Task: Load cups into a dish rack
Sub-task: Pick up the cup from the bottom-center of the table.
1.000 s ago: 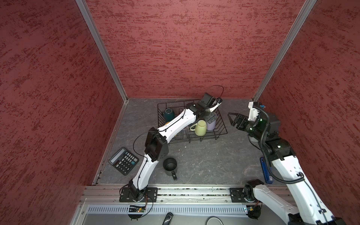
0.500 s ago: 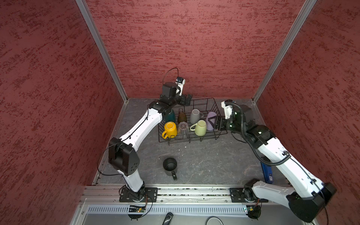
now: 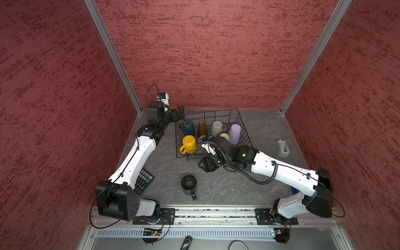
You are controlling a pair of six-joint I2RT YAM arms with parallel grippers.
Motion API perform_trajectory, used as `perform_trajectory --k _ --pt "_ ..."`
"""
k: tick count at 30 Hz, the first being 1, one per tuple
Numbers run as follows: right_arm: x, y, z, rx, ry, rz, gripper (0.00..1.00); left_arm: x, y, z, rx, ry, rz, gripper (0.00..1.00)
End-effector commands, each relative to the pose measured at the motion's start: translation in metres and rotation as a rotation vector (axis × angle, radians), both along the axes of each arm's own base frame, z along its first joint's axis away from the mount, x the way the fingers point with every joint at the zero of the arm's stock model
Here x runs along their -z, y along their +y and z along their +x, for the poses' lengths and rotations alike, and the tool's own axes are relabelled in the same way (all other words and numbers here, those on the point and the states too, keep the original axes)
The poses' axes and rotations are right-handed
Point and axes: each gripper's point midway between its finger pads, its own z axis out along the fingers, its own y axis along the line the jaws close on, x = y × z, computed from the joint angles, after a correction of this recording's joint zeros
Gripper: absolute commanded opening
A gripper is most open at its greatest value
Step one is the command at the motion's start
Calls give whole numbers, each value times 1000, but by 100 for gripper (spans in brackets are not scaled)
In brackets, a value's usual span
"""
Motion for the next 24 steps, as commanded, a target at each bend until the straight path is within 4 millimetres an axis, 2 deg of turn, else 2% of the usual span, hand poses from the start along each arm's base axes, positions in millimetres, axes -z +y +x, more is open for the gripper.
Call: perform_trajectory --k 1,5,11,21,24 --pt "6 19 -16 -14 46 7 60 -15 1 -7 14 -43 -49 100" --pt "27 34 -34 -32 100 -25 59 -11 5 -11 19 -32 -63 100" --pt "50 39 -45 -8 144 -83 56 -10 10 -15 23 -36 -58 100" --pt "89 43 -42 68 194 -167 49 -12 20 -14 2 -49 -37 100" --pt "95 47 -39 76 195 -172 46 -11 21 -16 5 -49 -40 100"
